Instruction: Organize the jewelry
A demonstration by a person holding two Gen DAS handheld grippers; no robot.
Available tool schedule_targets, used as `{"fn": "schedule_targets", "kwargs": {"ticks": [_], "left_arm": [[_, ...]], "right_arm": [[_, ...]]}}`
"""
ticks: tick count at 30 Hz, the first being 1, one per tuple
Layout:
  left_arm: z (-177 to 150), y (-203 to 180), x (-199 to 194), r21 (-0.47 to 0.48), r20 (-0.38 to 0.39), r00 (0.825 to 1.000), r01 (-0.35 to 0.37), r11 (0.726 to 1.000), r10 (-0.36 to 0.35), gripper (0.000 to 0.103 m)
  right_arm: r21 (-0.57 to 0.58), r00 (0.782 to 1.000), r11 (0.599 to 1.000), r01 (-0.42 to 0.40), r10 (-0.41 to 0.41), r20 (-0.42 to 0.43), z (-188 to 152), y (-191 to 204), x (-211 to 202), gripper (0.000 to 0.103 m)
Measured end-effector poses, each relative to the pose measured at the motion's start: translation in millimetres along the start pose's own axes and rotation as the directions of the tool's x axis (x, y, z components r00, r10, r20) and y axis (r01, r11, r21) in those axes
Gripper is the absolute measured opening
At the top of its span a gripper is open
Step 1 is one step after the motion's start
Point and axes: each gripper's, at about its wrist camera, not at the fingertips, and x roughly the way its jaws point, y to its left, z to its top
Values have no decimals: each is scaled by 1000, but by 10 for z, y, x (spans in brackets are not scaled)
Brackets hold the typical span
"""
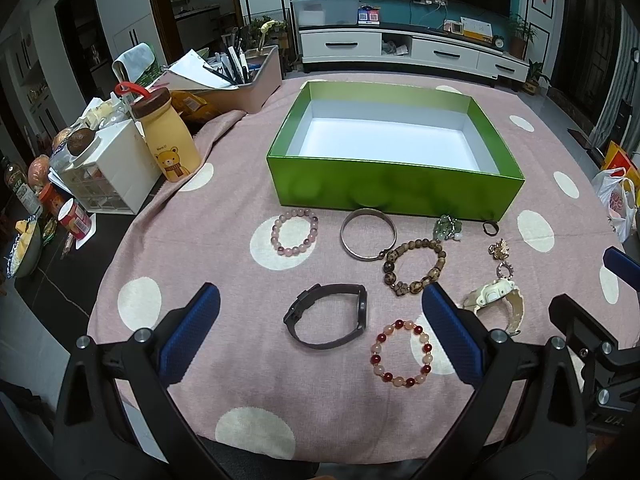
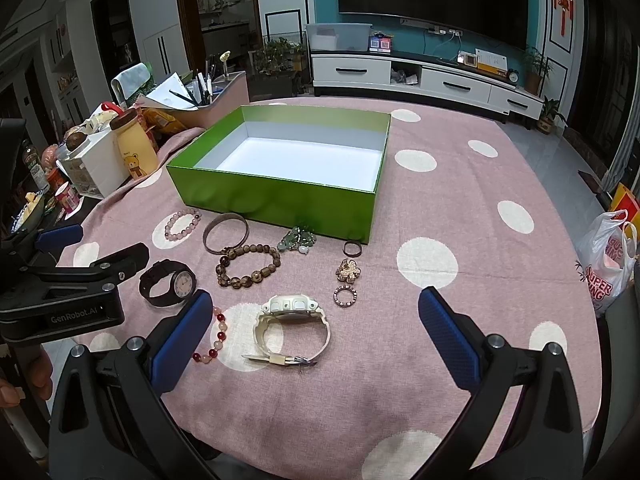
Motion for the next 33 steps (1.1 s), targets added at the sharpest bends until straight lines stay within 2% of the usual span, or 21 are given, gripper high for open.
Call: {"fn": "schedule_targets", "kwargs": {"ticks": [4,7,14,17,24,29,33], "left_arm": [[-4,20,38,-5,-6,1000,-1,1000,1,101],[-11,78,92,-17,-22,999,25,1000,-25,101],[-131,432,332,-116,-78,993,77,990,-87,101],[-205,556,395,-141,-76,992,89,986,-100,101],[-325,609,516,-116,-76,993,80,990,-89,101],[-297,612,641,-119,-96,993,64,991,-75,101],[-257,555,707,-96,-108,990,77,992,-87,99]], "right_arm": [[2,1000,1000,1,-1,-3,-6,-4,14,102],[12,1000,1000,10,-10,-6,-24,-62,39,102],[84,999,996,33,-30,-40,-120,-375,113,102],[103,997,995,15,-7,-80,-218,-434,195,102],[117,992,992,-44,57,-114,-392,-426,364,102],[125,988,989,-79,95,-125,-400,-433,456,86],[117,985,989,-93,108,-132,-413,-427,518,80]]}}
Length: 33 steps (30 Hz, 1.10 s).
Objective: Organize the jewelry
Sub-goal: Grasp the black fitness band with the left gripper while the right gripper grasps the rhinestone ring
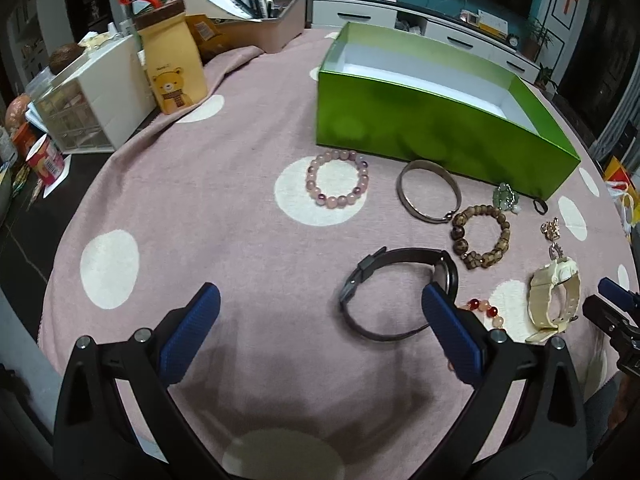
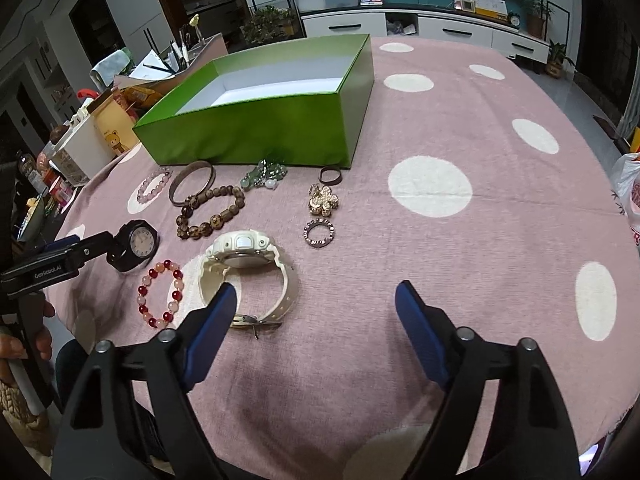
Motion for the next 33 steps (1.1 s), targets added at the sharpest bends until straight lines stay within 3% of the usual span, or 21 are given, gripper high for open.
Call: {"fn": "schedule_targets", "kwargs": {"ticks": [2,8,10,15,23,28,33], "left_arm": [[17,-37,48,20,-16,1000,2,1000,-1,94],[64,-114,260,67,-81,997,-11,998,16,55],[74,-132,281,77,-78,997,-6,997,12,49],[142,-243,326,123,-75,997,13,992,-4,23],[176,-269,348,133,-71,997,47,990,-37,11],[181,-281,352,137,-72,996,56,989,-46,10],[189,-296,356,142,-69,997,53,988,-44,10]], "right_arm": [[-4,1000,1000,-2,2,3,14,-6,15,76],[56,999,998,-28,27,26,125,-165,47,74],[75,999,997,-26,23,39,186,-232,62,72],[69,1000,998,-11,9,27,296,-287,194,64],[-18,999,999,-50,50,-20,351,-196,371,40],[-80,995,995,-61,54,-81,404,-176,412,37],[-155,995,986,-61,48,-88,443,-197,360,37]]}}
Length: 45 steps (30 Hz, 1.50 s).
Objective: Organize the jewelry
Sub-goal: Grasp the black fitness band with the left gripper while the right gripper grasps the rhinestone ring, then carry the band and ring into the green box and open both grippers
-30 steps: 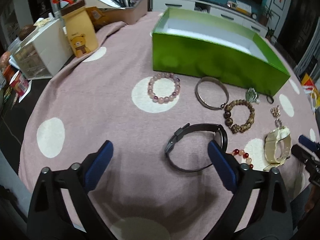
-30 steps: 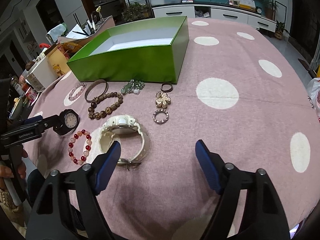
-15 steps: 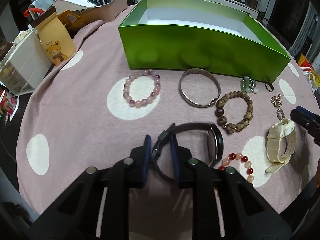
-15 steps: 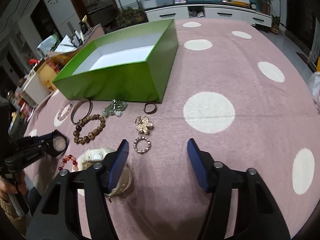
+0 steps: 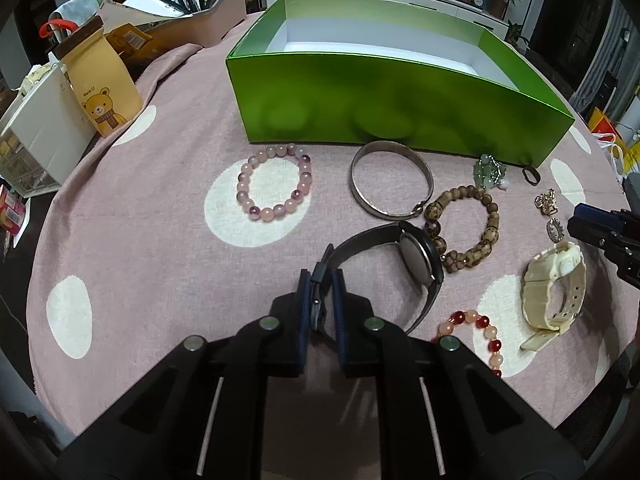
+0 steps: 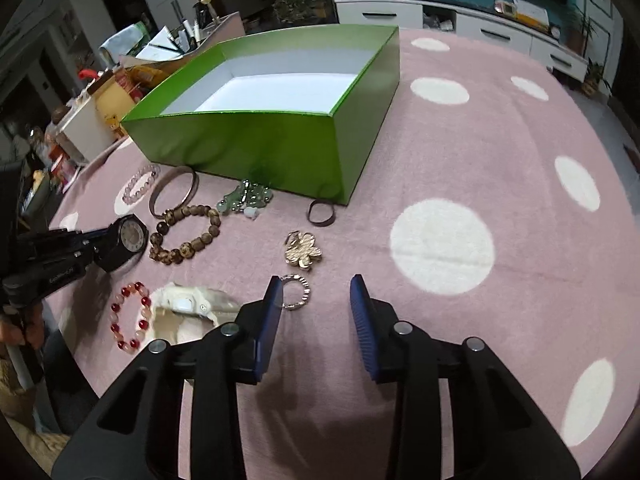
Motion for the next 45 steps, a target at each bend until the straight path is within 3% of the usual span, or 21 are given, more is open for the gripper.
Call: {"fn": "schedule_targets", "kwargs": {"ticks": [3,9,11,18,26,36,45], "left_arm": [[3,-6,0,0,0,1000,7,1000,-7,10],[14,-25,5,7,2,1000,6,1000,-6,10],[16,-32,9,6,8,1000,5,1000,-5,10],[23,-30,5,-13,20,1000,8,1000,-7,9],[86,-12,-177,-33,62,997,39,999,-37,7],[316,19,-494,-41,149,987,62,997,-55,7],[713,-4,-674,-27,228,973,49,998,-42,7]], "right_arm": [[-64,999,998,-3,1,-32,-47,89,87,37],[-139,999,989,49,-49,5,-20,232,152,34],[-159,998,985,67,-66,12,-8,274,169,26],[-103,997,992,75,-72,31,-21,262,143,21],[11,994,1000,-21,20,107,83,217,-180,21],[-5,978,998,-67,67,199,262,342,-506,21],[-22,966,999,-50,54,253,506,386,-569,21]]}}
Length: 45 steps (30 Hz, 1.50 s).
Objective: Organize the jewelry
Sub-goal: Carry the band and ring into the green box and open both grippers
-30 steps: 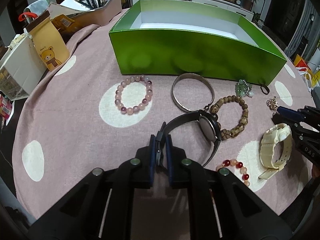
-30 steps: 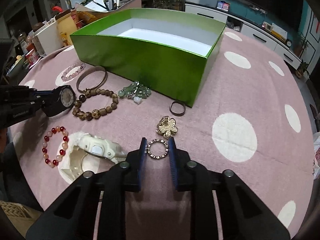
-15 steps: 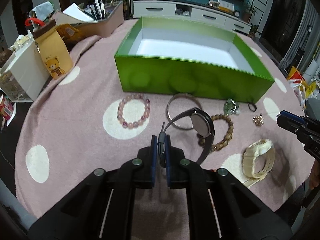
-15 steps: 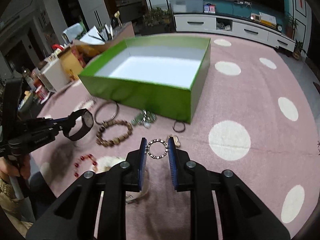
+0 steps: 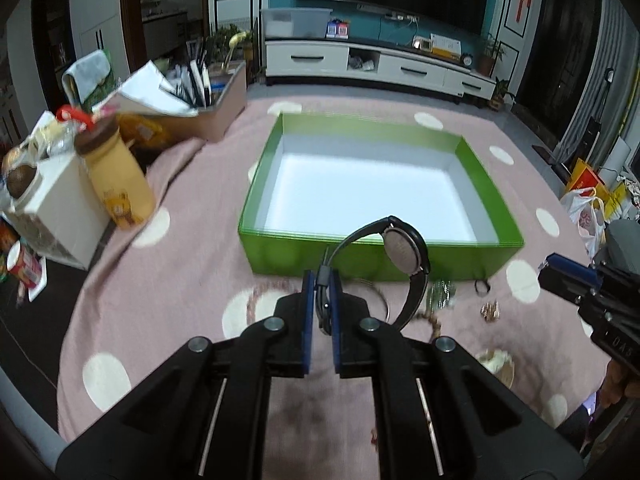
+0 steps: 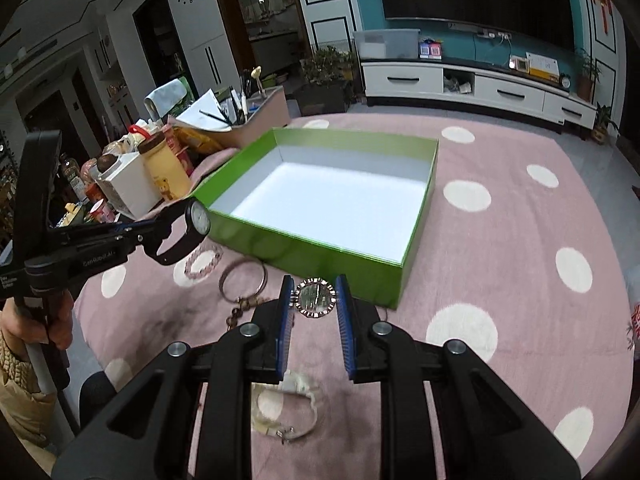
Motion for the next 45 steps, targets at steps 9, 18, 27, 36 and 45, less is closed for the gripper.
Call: {"fn": "schedule_targets", "kwargs": {"ticks": [9,18,27,36,45], "left_arm": [[425,-62,200,-4,25,999,-21,1000,21,7],[689,-132,525,8,14,998,-55,998,55,7],[728,-187,871,18,-27,996,-80,997,81,8],[752,-166,959,9,-33,996,-82,997,82,35],[682,-100,704,-6,5,996,-90,996,90,71]], "right_arm": [[-7,997,1000,28,-27,68,386,-55,144,21],[2,997,999,48,-48,58,646,-163,486,21],[19,999,999,50,-50,-6,670,-243,871,21],[75,999,996,49,-48,-8,644,-363,904,38],[133,997,989,68,-73,35,542,-527,469,47]]}}
